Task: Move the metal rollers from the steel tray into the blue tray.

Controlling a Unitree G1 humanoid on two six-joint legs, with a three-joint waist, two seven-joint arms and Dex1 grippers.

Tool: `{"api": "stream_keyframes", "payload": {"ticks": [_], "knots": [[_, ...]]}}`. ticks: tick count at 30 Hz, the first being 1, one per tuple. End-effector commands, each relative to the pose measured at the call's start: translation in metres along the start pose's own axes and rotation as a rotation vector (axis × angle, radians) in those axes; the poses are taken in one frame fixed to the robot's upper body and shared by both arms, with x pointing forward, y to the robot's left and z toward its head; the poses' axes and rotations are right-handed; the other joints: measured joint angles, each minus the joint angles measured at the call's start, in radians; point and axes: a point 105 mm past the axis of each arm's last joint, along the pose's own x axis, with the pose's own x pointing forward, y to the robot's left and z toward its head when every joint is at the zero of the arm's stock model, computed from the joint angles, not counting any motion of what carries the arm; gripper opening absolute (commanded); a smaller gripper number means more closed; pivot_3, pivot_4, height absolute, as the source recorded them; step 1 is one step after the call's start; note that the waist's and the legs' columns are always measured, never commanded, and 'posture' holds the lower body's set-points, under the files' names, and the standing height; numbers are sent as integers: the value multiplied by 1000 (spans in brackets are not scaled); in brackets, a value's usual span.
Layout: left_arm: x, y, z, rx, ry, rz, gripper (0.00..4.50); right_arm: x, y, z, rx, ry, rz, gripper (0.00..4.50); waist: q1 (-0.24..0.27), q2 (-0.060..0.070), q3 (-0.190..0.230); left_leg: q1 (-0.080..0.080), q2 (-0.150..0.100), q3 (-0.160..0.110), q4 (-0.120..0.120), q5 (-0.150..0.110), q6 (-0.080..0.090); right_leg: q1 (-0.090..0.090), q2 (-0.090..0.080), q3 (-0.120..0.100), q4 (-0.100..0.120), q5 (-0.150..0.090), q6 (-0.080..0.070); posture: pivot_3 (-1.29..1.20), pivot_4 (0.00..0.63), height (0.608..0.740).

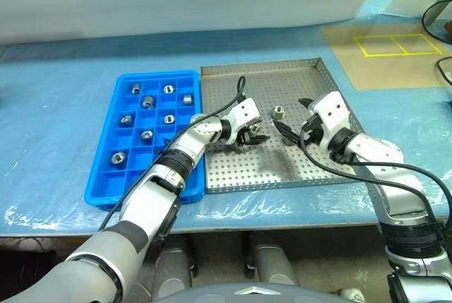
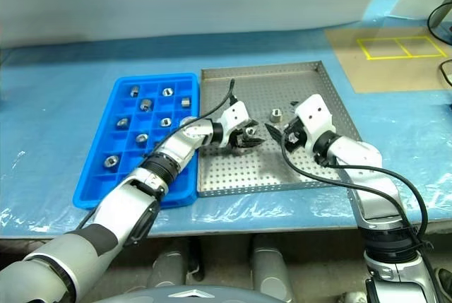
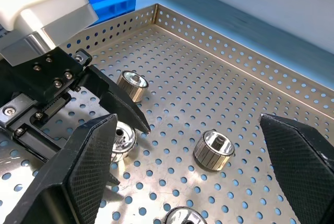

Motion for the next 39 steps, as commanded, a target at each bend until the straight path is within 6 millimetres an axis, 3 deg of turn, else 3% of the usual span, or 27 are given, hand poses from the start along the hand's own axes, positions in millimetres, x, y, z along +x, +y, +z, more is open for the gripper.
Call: {"api": "stream_keyframes", "payload": {"ticks": [1,12,16,28,31,35,39], "knots": [[2,5,2,28,20,23,3033,-5,-4,13,-28,-40,-22,4500,0,0,0,0,0,0,0,0,0,0,0,0,0,0,0,-443,150,740],[5,5,-7,50,69,46,3033,-5,-6,10,-33,-35,-38,4500,0,0,0,0,0,0,0,0,0,0,0,0,-1,0,0,-448,150,740],[5,6,-5,53,60,51,2152,-5,-7,9,-38,-30,-45,4500,0,0,0,0,0,0,0,-1,1,0,0,0,-1,0,0,-448,150,740],[1,7,-4,42,40,47,1930,-3,-7,9,-43,-30,-45,4500,0,0,0,0,0,0,0,-1,1,0,0,0,-2,0,0,-434,150,740],[-2,16,-3,45,41,104,1930,-1,-6,9,-44,-31,-43,4500,-1,0,0,0,0,0,0,-1,1,0,0,0,-2,0,0,-426,150,740],[-8,23,9,48,-6,133,1930,2,-5,10,-44,-39,-31,4500,-1,0,0,0,0,0,0,-1,1,0,0,0,-2,0,0,-412,150,740],[-28,23,52,151,-196,122,1930,2,-7,13,-32,-52,-21,4500,0,0,0,-1,0,0,-1,-1,1,0,0,0,-2,0,0,-387,150,740]]}}
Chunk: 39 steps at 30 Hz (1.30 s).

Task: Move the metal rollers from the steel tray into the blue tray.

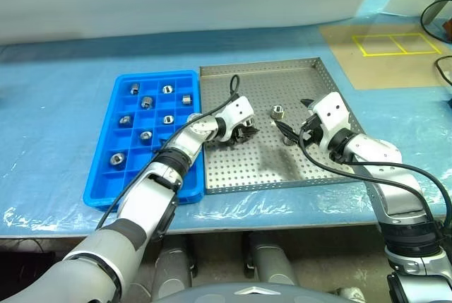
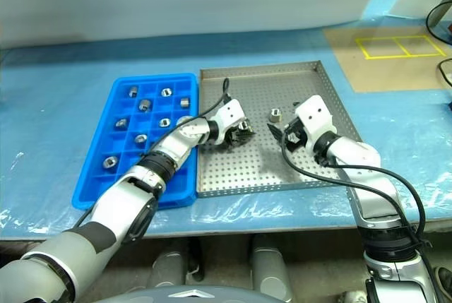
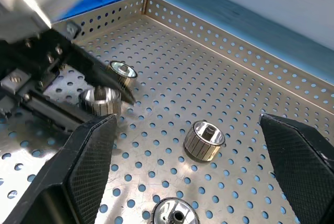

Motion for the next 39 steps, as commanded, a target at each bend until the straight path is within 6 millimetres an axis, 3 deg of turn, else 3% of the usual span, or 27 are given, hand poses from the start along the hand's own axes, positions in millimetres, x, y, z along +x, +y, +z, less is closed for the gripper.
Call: {"api": "stream_keyframes", "payload": {"ticks": [1,6,13,22,26,31,39], "knots": [[-18,10,54,83,-207,16,1930,-1,-5,19,-17,-74,1,4500,2,0,0,0,0,0,0,0,0,0,0,0,0,0,0,-383,150,740],[-47,39,49,103,-169,140,1930,2,-12,24,-22,-88,29,4500,1,0,0,0,0,0,0,0,0,0,0,0,1,0,0,-312,150,740],[-92,62,42,0,-160,252,1930,29,10,43,-33,-152,202,4500,11,0,0,0,0,0,0,0,-1,-1,0,0,2,0,0,-146,150,740],[-166,44,45,-62,-172,322,1930,69,53,68,-44,-258,449,4500,81,0,1,1,3,0,-6,3,-5,-3,0,-2,4,-2,-4,100,150,740],[-194,25,29,-69,-100,319,1930,70,80,70,-23,-262,648,4500,115,0,1,2,3,0,-8,3,-7,-3,0,-3,4,-2,-4,169,150,740],[-217,6,8,-144,-24,329,1930,77,93,69,-17,-259,735,4500,148,0,1,3,4,0,-9,4,-8,-3,0,-3,4,-2,-5,249,150,740],[-234,-25,-3,-258,9,261,1930,70,121,64,3,-239,907,4500,180,0,1,5,4,-1,-11,5,-11,-2,0,-2,5,-3,-4,325,150,740]]}}
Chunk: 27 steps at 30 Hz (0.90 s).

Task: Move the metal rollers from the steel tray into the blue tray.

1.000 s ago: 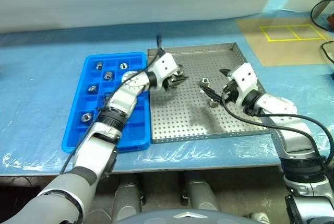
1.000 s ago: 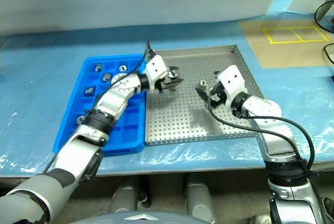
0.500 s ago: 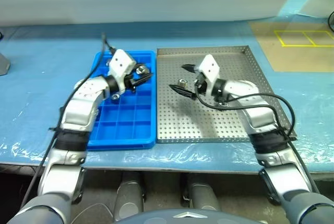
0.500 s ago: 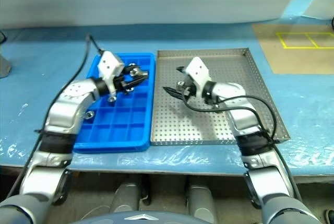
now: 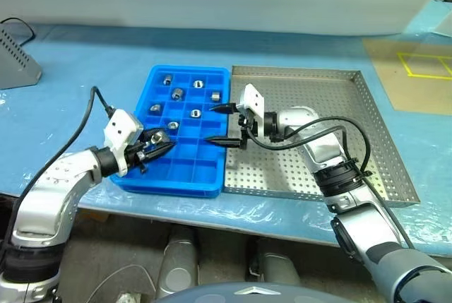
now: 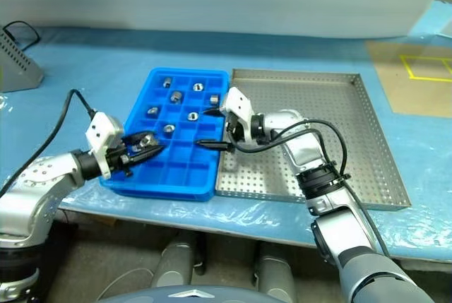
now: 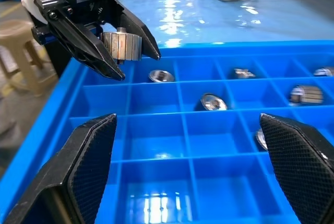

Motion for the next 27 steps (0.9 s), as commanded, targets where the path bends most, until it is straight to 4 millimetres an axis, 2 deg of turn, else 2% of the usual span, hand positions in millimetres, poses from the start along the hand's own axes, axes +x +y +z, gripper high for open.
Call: {"api": "stream_keyframes", "payload": {"ticks": [1,4,8,15,17,18,21,24,27], "knots": [[-11,-4,8,10,-15,-2,1930,6,11,7,-21,-19,79,4500,5,0,0,0,0,0,0,0,0,0,0,0,0,0,0,329,150,740],[-14,-9,-1,-12,17,-16,1930,9,14,5,-20,-14,89,4500,12,0,0,0,0,0,-1,0,0,-1,0,0,0,-1,1,334,150,740],[-16,-10,-24,-20,96,-9,1930,10,13,0,-33,8,79,4500,18,0,0,0,0,0,-2,0,-1,-1,1,1,0,-1,2,328,150,740],[-10,-10,-37,-45,124,-12,1930,7,7,-1,-40,17,32,4500,19,0,0,1,0,0,-2,1,-1,-1,1,1,0,-4,6,309,150,740],[-6,-5,-42,-19,143,13,2670,6,6,-1,-40,17,20,4500,19,0,0,1,0,0,-2,1,-1,-1,1,1,0,-4,6,297,150,740],[-5,-4,-42,-10,144,13,2882,6,5,-1,-39,17,12,4500,18,0,0,1,0,0,-2,1,-1,-1,1,1,0,-4,6,295,150,740],[-2,2,-39,23,140,29,3900,4,3,-1,-37,15,-11,4500,16,0,0,2,0,0,-2,1,-2,-1,1,2,0,-3,5,281,150,740],[1,6,-27,70,106,27,3900,-1,-3,0,-36,11,-48,4500,16,0,0,1,0,0,-3,1,-2,-1,1,2,0,-1,1,254,150,740],[4,7,-3,93,20,-3,3900,-9,-16,4,-42,-1,-129,4500,16,0,0,1,0,0,-3,1,-2,-1,1,2,0,0,1,233,150,740]]}}
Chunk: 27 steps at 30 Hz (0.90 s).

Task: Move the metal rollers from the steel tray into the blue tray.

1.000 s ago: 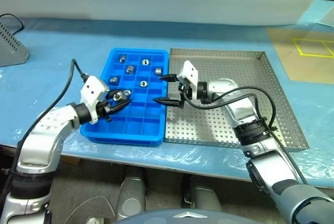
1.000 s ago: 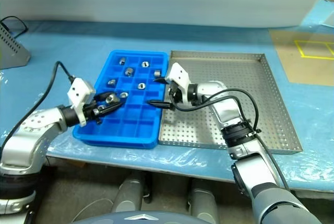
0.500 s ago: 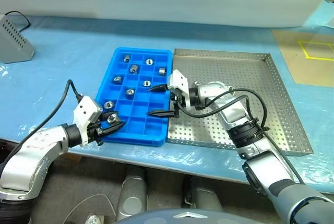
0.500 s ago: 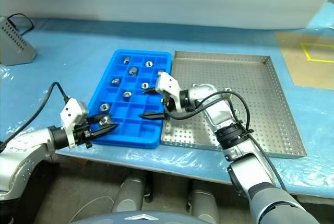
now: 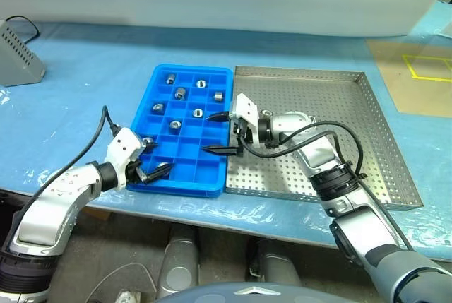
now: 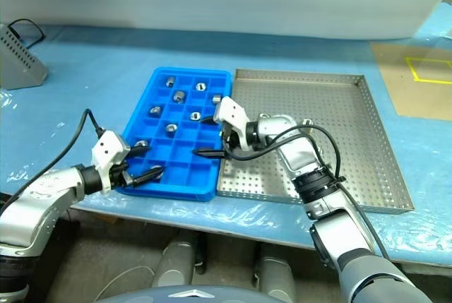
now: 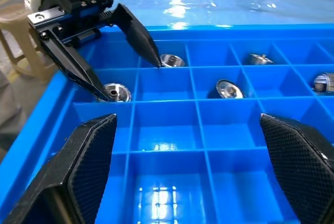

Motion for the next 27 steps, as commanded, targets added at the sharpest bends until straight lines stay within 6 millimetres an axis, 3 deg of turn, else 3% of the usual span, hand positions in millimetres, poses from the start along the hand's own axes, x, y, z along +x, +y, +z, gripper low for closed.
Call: {"api": "stream_keyframes", "payload": {"ticks": [1,4,6,11,18,23,27], "knots": [[-1,3,38,58,-129,-25,3900,-14,-22,15,-41,-44,-120,4500,0,0,0,0,0,0,0,0,0,0,0,0,0,0,0,219,150,740],[8,7,63,46,-217,-52,3900,-30,-56,21,-71,-50,-300,4500,-1,0,0,0,0,0,2,0,-1,0,0,0,2,0,0,182,150,740],[17,4,72,43,-245,-83,3900,-37,-67,23,-86,-53,-367,4500,-6,0,0,0,0,0,3,1,-1,1,0,0,3,0,0,166,150,740],[46,-12,74,5,-260,-174,3900,-51,-84,8,-96,-1,-496,4500,-25,-1,0,1,0,0,3,1,-1,1,0,0,3,1,-1,121,150,740],[68,-21,78,-97,-268,-257,3900,-71,-91,-38,19,73,-615,4500,-50,-1,0,-1,0,0,4,1,-1,0,0,0,3,1,-1,65,150,740],[71,-22,80,-111,-271,-293,3900,-66,-79,-47,47,68,-585,4500,-63,0,0,-1,0,1,5,0,0,0,0,0,3,1,-1,35,150,740],[75,-22,80,-98,-266,-309,3900,-69,-81,-63,86,96,-642,4500,-72,-1,0,-1,0,1,5,1,0,0,1,0,4,1,-1,-1,150,740]]}}
